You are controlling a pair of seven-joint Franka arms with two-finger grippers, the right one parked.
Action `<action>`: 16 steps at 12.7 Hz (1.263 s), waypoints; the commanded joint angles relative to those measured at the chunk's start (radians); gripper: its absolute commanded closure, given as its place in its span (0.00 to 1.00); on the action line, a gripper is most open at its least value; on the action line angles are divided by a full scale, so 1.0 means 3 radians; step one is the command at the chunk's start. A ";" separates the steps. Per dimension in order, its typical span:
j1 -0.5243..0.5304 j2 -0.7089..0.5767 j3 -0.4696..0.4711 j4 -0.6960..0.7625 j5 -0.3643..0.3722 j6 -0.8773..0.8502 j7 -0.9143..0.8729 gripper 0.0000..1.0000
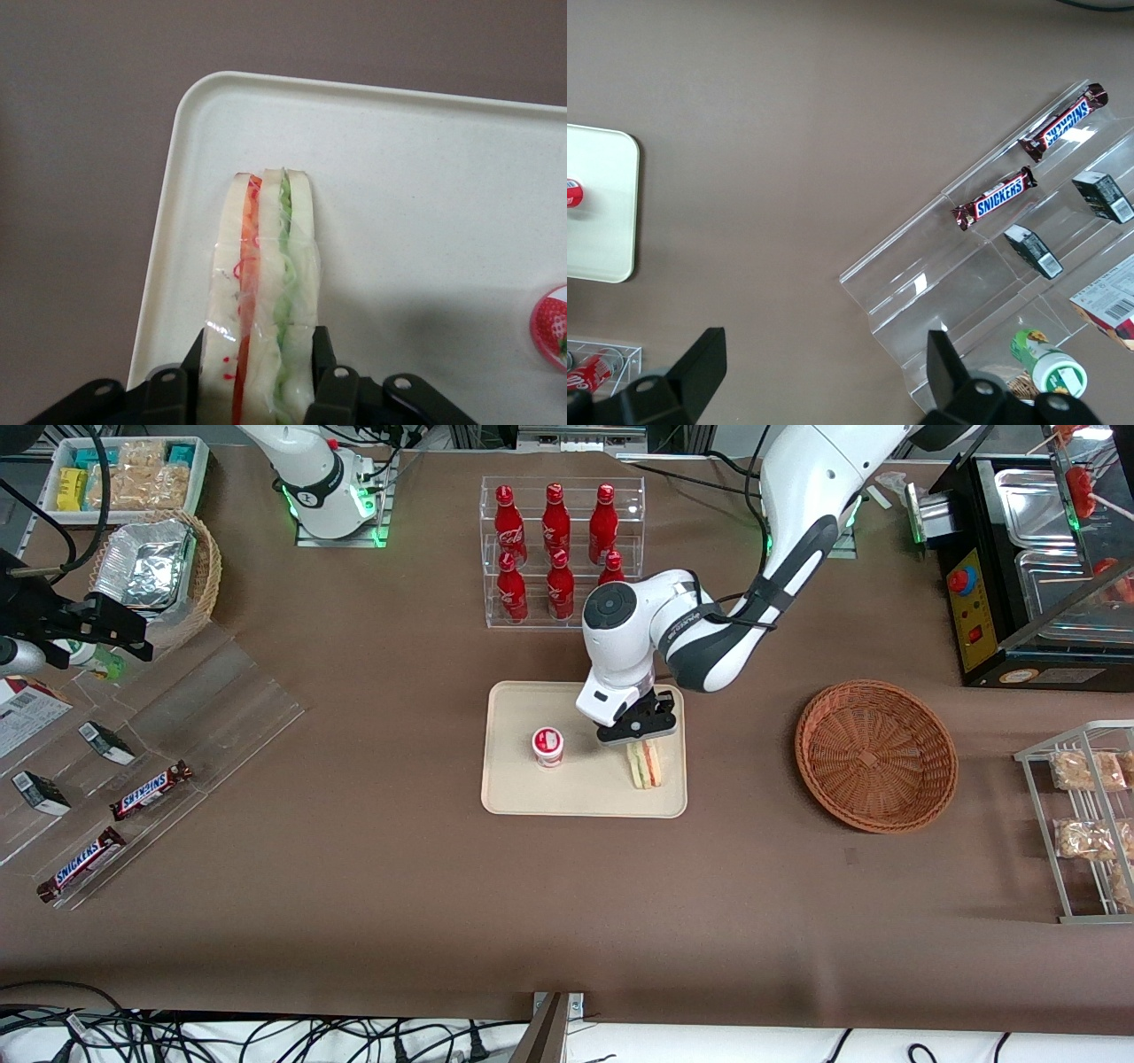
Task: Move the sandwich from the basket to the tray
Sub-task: 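Lower the sandwich onto the tray beside the cup and open the left gripper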
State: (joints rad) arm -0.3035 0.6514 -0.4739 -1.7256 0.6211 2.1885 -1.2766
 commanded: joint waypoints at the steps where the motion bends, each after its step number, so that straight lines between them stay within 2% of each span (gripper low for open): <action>1: -0.0037 0.0033 0.0005 0.0087 0.0072 -0.0024 -0.0075 0.44; 3: -0.0016 0.0007 0.0000 0.0193 0.0021 -0.0049 -0.0065 0.19; 4: 0.0004 -0.0008 -0.0015 0.0219 0.0011 -0.0065 -0.0065 0.02; 7: 0.0035 -0.0233 -0.0016 0.0255 -0.0224 -0.0264 0.0016 0.00; 8: 0.0096 -0.0299 -0.0016 0.0321 -0.0381 -0.0361 0.0128 0.00; 10: 0.0218 -0.0366 -0.0016 0.0652 -0.0790 -0.0788 0.0566 0.00; 12: 0.0351 -0.0366 -0.0016 0.1061 -0.1026 -0.1346 0.1057 0.00; 16: 0.0617 -0.0377 -0.0010 0.1446 -0.1094 -0.1772 0.1447 0.00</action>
State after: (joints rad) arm -0.1416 0.5276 -0.4723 -1.3456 0.3163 1.7106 -0.9088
